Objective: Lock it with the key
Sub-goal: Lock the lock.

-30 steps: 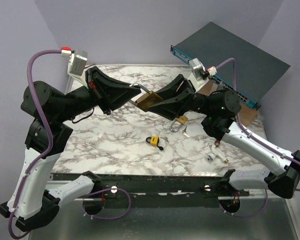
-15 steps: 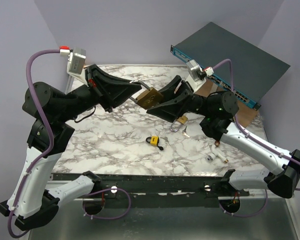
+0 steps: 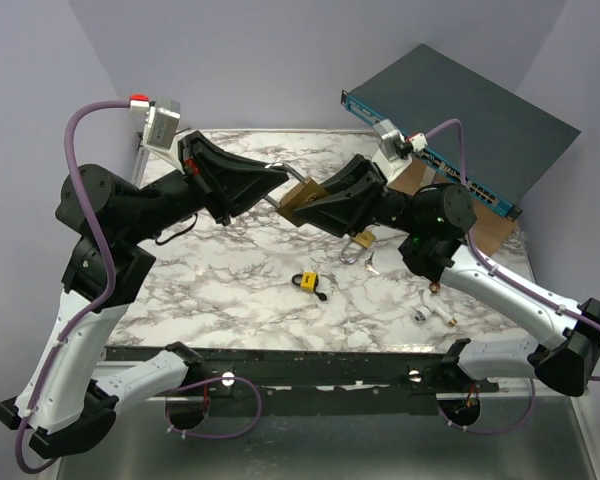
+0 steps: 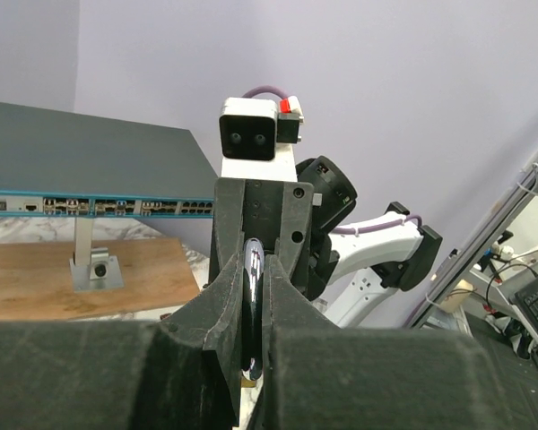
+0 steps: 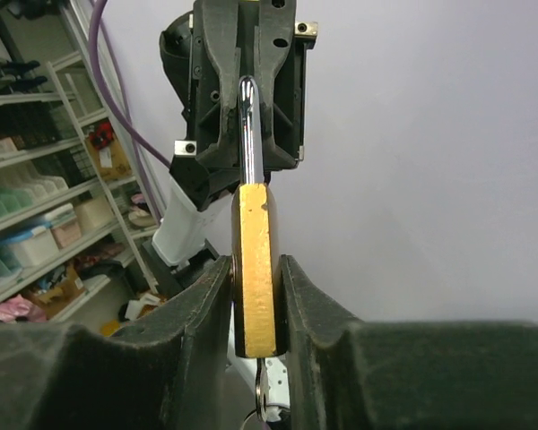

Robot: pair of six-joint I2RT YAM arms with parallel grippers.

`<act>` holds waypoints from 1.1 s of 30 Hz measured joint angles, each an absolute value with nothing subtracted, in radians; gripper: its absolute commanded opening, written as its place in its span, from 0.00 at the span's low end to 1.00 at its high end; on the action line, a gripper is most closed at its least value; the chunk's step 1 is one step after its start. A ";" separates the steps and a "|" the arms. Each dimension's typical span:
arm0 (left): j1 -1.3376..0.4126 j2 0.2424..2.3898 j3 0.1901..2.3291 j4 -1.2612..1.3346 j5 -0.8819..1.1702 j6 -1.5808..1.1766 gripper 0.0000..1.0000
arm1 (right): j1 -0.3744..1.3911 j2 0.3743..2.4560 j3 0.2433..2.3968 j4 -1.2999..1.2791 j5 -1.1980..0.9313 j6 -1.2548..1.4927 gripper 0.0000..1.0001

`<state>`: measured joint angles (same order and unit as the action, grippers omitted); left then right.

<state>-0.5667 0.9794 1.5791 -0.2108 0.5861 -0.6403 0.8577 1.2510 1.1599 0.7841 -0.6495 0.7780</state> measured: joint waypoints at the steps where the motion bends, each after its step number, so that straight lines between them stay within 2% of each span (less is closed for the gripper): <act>1: -0.567 0.979 1.574 -0.209 0.586 -0.641 0.00 | 0.858 1.251 1.158 0.784 -0.645 0.779 0.18; 4: -0.567 0.977 1.562 -0.203 0.582 -0.641 0.00 | 0.858 1.251 1.154 0.780 -0.641 0.778 0.01; 7: -0.567 0.971 1.553 -0.205 0.580 -0.641 0.00 | 0.858 1.243 1.154 0.753 -0.638 0.763 0.01; 11: -0.570 0.969 1.555 -0.246 0.583 -0.612 0.20 | 0.858 1.193 1.154 0.625 -0.622 0.692 0.01; 12: -0.572 0.969 1.558 -0.270 0.588 -0.594 0.22 | 0.858 1.175 1.154 0.576 -0.619 0.664 0.01; 20: -0.570 0.968 1.575 -0.477 0.674 -0.446 0.23 | 0.858 1.032 1.155 0.182 -0.623 0.472 0.01; 25: -0.570 0.986 1.560 -0.566 0.783 -0.393 0.18 | 0.858 1.003 1.167 -0.015 -0.639 0.393 0.01; 29: -0.570 1.000 1.526 -0.607 0.841 -0.371 0.17 | 0.858 1.002 1.169 -0.099 -0.652 0.366 0.01; 33: -0.570 1.008 1.488 -0.654 0.908 -0.344 0.21 | 0.858 1.001 1.179 -0.155 -0.665 0.346 0.01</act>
<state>-0.5697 1.0080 1.4883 -0.6544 0.9085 -0.3435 0.8577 1.0012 1.1793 -0.1547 -0.6655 0.3458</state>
